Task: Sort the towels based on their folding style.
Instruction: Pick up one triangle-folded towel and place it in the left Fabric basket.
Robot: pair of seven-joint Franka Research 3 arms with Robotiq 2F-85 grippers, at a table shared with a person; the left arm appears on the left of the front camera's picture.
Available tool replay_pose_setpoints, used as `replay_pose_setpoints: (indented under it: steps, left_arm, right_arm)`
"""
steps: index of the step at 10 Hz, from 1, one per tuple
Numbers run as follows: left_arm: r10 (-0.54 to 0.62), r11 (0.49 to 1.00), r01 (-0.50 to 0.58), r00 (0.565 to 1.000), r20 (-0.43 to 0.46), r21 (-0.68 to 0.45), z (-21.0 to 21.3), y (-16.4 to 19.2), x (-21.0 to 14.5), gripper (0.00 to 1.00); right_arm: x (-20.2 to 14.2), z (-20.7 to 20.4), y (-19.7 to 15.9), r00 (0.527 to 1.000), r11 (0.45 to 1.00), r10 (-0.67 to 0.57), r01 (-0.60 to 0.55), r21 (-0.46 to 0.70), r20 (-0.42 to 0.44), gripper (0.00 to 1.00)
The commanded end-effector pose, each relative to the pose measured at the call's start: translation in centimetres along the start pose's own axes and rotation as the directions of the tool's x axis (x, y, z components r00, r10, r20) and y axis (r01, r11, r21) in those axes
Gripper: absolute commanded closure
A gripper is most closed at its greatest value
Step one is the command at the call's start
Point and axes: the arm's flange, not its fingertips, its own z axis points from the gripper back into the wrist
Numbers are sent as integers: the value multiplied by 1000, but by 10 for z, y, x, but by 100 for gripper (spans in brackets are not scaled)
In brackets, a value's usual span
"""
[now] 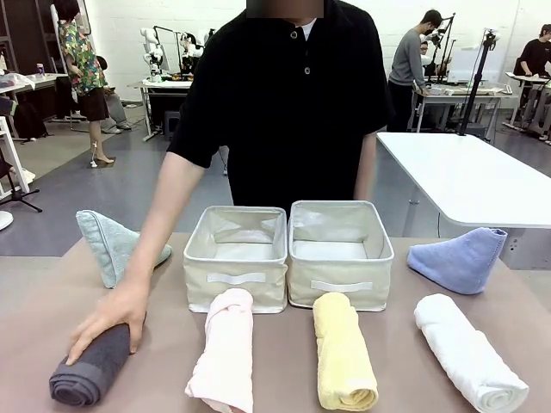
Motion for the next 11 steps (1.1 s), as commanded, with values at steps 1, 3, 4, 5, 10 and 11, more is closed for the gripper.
replay_pose_setpoints:
  steps: [1,3,4,5,10,11]
  left_arm:
    - [-1,1000,1,1000,20,-6,2,0,0,0]
    - [-1,1000,1,1000,20,-6,2,0,0,0]
    - [-1,1000,1,1000,20,-6,2,0,0,0]
    - [-1,1000,1,1000,20,-6,2,0,0,0]
    - [81,997,-80,971,-226,11,-36,19,1,0]
    - [175,984,-172,914,-366,42,-72,43,-1,0]
  right_arm:
    - [2,1,0,1000,1000,18,-18,16,22,0]
    - [2,1,0,1000,1000,18,-18,16,22,0]
    - [2,1,0,1000,1000,18,-18,16,22,0]
    - [2,1,0,1000,1000,18,-18,16,22,0]
    - [2,1,0,1000,1000,18,-18,16,22,0]
    - [2,1,0,1000,1000,18,-18,16,22,0]
